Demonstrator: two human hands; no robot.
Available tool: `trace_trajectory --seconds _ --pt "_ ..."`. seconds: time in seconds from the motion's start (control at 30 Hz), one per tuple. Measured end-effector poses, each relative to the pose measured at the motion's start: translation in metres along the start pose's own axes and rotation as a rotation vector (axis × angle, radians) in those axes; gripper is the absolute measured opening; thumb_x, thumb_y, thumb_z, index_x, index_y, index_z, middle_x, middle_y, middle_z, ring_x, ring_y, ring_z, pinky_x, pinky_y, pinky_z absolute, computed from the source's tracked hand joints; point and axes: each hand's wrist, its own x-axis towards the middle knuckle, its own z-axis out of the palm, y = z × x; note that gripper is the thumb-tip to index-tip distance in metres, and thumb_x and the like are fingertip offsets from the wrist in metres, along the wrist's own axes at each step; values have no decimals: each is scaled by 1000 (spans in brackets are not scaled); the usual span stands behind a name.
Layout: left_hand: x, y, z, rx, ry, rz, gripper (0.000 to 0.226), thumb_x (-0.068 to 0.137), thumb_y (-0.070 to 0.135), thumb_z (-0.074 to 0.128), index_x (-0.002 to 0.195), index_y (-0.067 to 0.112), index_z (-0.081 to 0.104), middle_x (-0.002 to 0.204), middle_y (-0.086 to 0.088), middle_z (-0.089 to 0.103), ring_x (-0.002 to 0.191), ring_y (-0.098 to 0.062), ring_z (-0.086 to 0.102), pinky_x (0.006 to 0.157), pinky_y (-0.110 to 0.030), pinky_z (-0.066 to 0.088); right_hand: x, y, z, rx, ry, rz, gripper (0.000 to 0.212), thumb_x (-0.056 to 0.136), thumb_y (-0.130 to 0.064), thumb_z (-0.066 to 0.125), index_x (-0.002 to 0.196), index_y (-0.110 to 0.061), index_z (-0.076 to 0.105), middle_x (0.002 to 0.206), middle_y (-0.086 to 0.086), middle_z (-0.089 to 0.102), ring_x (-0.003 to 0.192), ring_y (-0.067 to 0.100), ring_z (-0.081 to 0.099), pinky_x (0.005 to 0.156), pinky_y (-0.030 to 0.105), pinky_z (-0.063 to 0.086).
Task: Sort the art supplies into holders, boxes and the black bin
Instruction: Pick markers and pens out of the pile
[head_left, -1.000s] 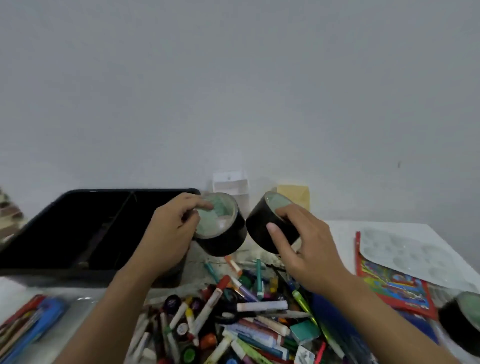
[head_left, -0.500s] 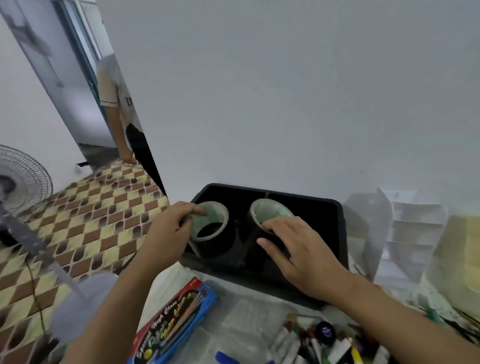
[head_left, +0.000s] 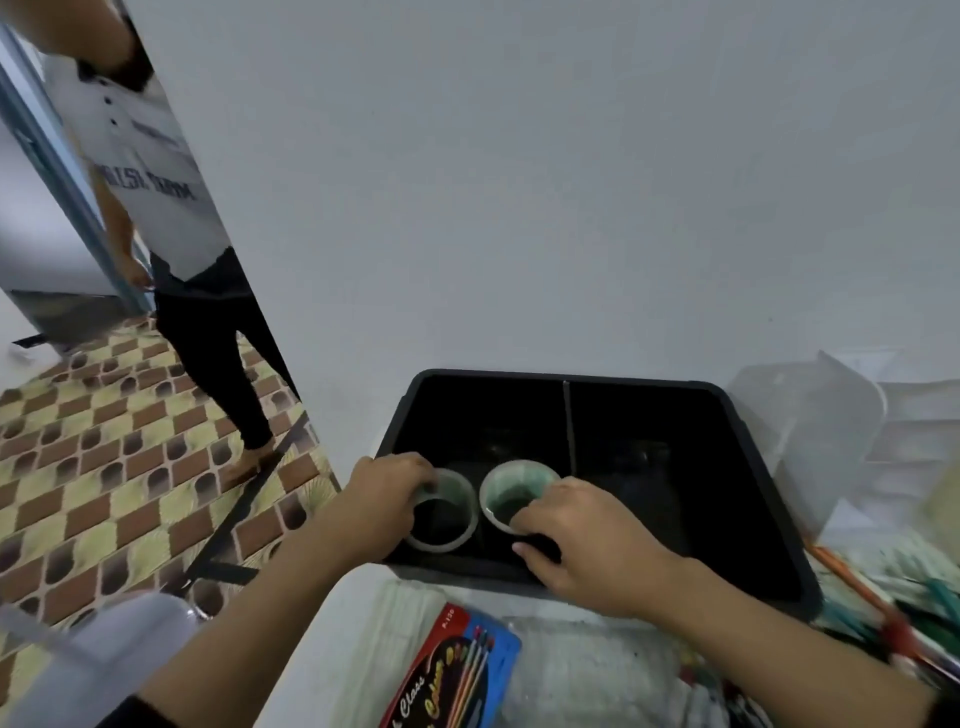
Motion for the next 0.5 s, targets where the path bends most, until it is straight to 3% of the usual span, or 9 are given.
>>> trace_trajectory --seconds 0.07,0.17,0.27,0.33,0.5 --pt "0 -4 5 -20 -47 30 41 92 1 52 125 22 66 147 5 41 129 -17 47 103 -24 39 1 -3 4 20 -21 12 30 99 -39 44 85 -21 64 73 -9 60 69 14 52 77 28 46" --pt "-8 1 9 -10 18 140 36 91 1 50 110 21 74 131 5 43 115 -15 43 95 -23 39 4 -12 7 21 -71 -24 47 104 -47 31 79 -21 60 69 -8 57 67 12 49 84 19 32" --pt "-17 7 12 -158 -90 168 25 98 17 45 90 30 65 102 14 54 90 -5 54 81 -27 48 8 -22 15 -70 -137 -52 56 105 -54 22 77 -19 55 67 -4 58 65 14 51 95 27 38" --pt "-19 5 16 -191 -150 132 20 100 24 43 89 32 57 84 11 60 73 -9 58 69 -32 50 9 -25 20 -121 -156 -38 56 104 -55 19 79 -19 53 67 -3 59 63 16 52 97 32 40" --pt "-28 2 19 -157 -80 197 26 99 32 37 88 28 60 82 9 62 76 -9 56 72 -32 48 10 -24 16 16 -116 20 52 101 -62 33 79 -21 57 65 -8 55 65 11 51 87 32 47"
